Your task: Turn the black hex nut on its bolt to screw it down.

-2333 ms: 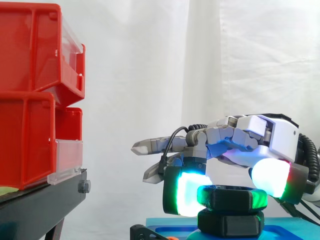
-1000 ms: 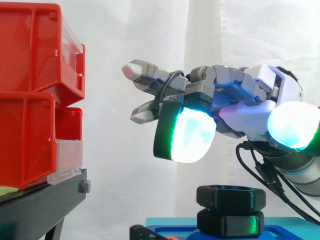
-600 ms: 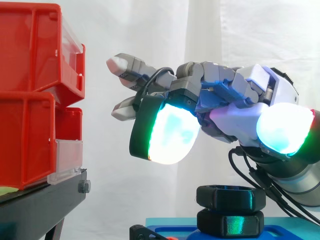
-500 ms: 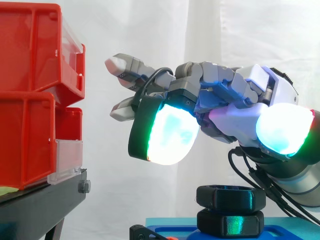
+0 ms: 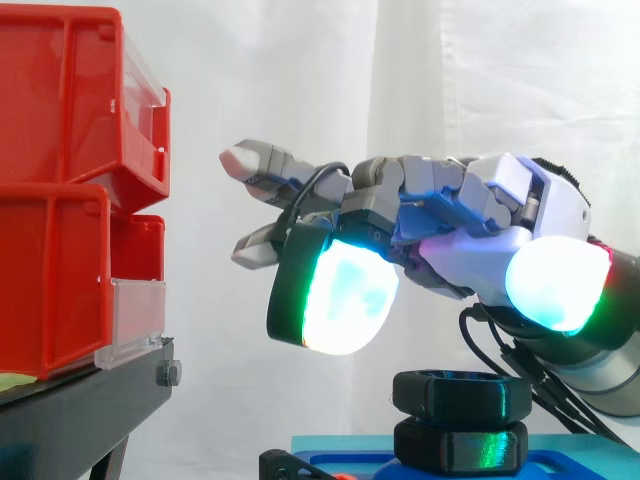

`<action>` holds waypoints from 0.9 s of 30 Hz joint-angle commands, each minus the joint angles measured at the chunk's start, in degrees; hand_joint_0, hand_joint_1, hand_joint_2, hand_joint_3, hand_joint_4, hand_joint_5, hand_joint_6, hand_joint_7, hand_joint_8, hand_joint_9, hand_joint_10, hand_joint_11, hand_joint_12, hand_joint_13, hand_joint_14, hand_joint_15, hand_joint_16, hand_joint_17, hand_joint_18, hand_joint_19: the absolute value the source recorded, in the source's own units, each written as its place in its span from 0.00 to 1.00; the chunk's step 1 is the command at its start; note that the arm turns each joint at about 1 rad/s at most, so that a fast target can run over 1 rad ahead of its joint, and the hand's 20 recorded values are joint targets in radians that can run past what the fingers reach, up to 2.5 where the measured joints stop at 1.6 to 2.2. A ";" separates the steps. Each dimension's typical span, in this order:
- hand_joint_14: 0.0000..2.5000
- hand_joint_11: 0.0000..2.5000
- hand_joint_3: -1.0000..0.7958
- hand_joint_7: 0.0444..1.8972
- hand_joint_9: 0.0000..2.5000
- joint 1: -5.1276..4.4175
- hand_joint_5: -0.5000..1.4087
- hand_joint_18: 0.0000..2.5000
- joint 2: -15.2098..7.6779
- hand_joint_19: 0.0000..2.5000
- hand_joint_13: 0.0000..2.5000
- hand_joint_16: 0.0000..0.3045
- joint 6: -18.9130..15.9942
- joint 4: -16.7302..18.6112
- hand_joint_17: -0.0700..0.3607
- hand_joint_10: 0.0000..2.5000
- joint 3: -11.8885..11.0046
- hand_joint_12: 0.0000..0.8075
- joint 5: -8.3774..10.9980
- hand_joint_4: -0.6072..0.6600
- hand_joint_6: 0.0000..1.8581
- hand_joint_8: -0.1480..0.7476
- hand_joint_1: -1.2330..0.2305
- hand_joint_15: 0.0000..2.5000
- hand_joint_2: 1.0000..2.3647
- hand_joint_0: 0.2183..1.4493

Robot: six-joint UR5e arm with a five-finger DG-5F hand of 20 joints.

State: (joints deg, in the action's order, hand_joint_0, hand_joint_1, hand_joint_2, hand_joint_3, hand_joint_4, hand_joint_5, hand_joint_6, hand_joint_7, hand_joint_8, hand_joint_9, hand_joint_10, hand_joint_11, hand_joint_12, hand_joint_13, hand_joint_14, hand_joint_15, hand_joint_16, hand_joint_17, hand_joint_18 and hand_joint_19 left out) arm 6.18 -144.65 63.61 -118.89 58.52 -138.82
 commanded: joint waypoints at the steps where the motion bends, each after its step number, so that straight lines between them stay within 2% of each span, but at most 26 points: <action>1: 0.00 0.09 0.28 0.56 0.20 0.15 0.20 0.00 -0.55 0.07 0.00 0.17 0.38 0.15 0.43 0.00 0.11 0.43 0.04 0.72 0.27 0.50 0.66 0.01 0.00 0.23; 4: 0.00 0.09 0.28 0.58 0.20 0.24 0.21 0.00 -1.34 0.07 0.00 0.17 0.55 0.33 0.43 0.00 0.28 0.43 0.30 0.72 0.27 0.50 0.66 0.00 0.00 0.23; 8: 0.00 0.09 0.28 0.59 0.20 0.32 0.21 0.00 -1.25 0.07 0.00 0.17 0.47 0.42 0.43 0.00 1.25 0.43 0.39 0.73 0.27 0.50 0.67 0.01 0.00 0.23; 13: 0.00 0.09 0.28 0.65 0.20 0.68 0.22 0.00 -1.25 0.07 0.00 0.17 0.29 0.42 0.43 0.00 1.34 0.43 0.12 0.71 0.27 0.50 0.67 0.01 0.00 0.23; 18: 0.00 0.09 0.28 0.59 0.21 0.94 0.21 0.00 -1.25 0.07 0.00 0.17 -0.06 0.42 0.43 0.00 1.34 0.43 -0.05 0.70 0.31 0.50 0.67 0.01 0.00 0.23; 27: 0.00 0.09 0.28 0.52 0.22 1.55 0.21 0.00 -1.25 0.07 0.01 0.17 -0.59 0.59 0.43 0.00 0.90 0.43 -1.98 0.70 0.38 0.51 0.67 0.00 0.00 0.24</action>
State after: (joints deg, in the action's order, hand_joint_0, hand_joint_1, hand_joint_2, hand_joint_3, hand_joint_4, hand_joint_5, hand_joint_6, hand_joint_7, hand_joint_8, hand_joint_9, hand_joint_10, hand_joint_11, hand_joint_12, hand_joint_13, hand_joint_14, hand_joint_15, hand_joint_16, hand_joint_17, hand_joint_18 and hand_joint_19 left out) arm 7.61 -145.90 63.18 -118.35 59.60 -140.22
